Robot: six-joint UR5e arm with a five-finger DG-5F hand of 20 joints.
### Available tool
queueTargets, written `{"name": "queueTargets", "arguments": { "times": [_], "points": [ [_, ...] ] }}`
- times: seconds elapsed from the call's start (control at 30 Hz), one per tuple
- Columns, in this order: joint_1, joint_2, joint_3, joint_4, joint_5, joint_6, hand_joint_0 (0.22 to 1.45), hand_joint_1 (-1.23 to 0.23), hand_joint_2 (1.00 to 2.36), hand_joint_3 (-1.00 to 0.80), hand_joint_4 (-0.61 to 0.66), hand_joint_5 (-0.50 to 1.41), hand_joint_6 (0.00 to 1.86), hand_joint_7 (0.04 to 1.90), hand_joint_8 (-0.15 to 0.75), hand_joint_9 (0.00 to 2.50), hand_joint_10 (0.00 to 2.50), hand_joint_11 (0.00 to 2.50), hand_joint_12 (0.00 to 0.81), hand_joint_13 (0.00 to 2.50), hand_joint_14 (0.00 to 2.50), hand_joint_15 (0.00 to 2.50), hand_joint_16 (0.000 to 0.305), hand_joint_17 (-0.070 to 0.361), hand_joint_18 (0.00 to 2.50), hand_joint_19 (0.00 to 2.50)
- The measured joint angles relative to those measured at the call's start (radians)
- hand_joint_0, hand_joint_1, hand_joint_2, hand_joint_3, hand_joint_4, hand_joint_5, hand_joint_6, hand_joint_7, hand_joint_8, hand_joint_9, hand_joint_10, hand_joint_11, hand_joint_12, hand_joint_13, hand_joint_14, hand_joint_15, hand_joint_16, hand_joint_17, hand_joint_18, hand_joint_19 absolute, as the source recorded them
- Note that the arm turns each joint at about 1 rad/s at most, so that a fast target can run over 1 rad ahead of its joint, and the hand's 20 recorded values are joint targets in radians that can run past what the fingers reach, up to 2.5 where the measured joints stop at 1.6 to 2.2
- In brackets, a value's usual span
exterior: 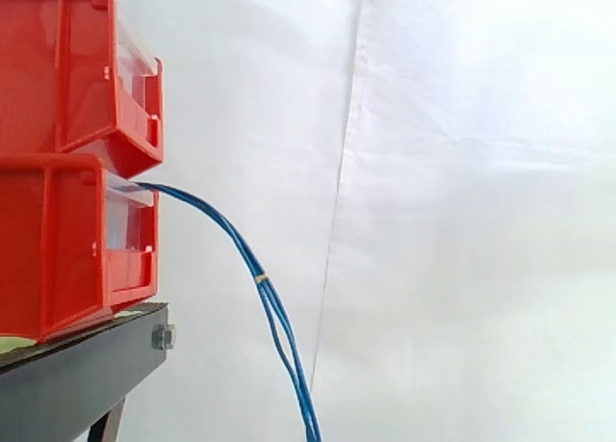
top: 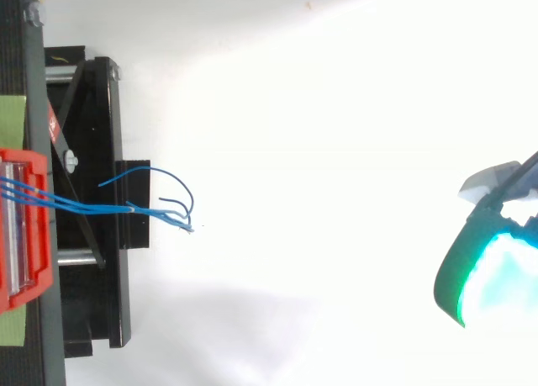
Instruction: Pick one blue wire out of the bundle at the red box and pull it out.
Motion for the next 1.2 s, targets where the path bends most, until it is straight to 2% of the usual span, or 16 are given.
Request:
{"name": "queueTargets", "arguments": {
  "times": [0.17, 0.27, 0.53, 0.73, 0.8, 0.9, 1.2],
  "points": [
    [0.0, 0.0, 0.0, 0.009, 0.001, 0.001, 0.53, -0.51, 1.0, -0.5, 0.25, -0.16, 0.5, 0.75, 0.244, 0.64, 0.0, 0.16, 0.336, 0.16, 0.0, 0.09, 0.05, 0.114, 0.18, 0.23],
    [0.0, -0.001, 0.0, 0.015, 0.001, 0.0, 0.49, -0.56, 1.0, -0.5, 0.22, -0.18, 0.5, 0.76, 0.229, 0.47, 0.0, 0.11, 0.339, 0.05, 0.0, 0.1, 0.055, 0.123, 0.05, 0.24],
    [0.002, -0.002, -0.001, 0.042, 0.008, 0.0, 0.47, -0.56, 1.0, -0.5, 0.21, -0.19, 0.5, 0.75, 0.232, 0.43, 0.0, 0.07, 0.347, 0.0, 0.0, 0.08, 0.057, 0.128, 0.0, 0.21],
    [0.005, -0.005, -0.001, 0.101, 0.043, -0.006, 0.47, -0.56, 1.0, -0.5, 0.19, -0.21, 0.5, 0.75, 0.236, 0.44, 0.0, 0.11, 0.374, 0.03, 0.0, 0.07, 0.058, 0.131, 0.0, 0.19],
    [0.007, -0.014, -0.001, 0.118, 0.054, -0.012, 0.47, -0.56, 1.0, -0.5, 0.2, -0.21, 0.5, 0.76, 0.247, 0.54, 0.01, 0.2, 0.373, 0.08, 0.0, 0.09, 0.059, 0.132, 0.02, 0.21],
    [0.007, -0.032, -0.001, 0.141, 0.061, -0.014, 0.48, -0.58, 1.0, -0.5, 0.21, -0.21, 0.5, 0.74, 0.248, 0.65, 0.01, 0.27, 0.367, 0.15, 0.0, 0.09, 0.057, 0.129, 0.12, 0.19],
    [0.006, -0.051, -0.001, 0.218, 0.078, -0.043, 0.49, -0.58, 1.0, -0.5, 0.22, -0.2, 0.5, 0.75, 0.245, 0.68, 0.01, 0.29, 0.357, 0.19, 0.0, 0.1, 0.057, 0.127, 0.16, 0.21]
  ]
}}
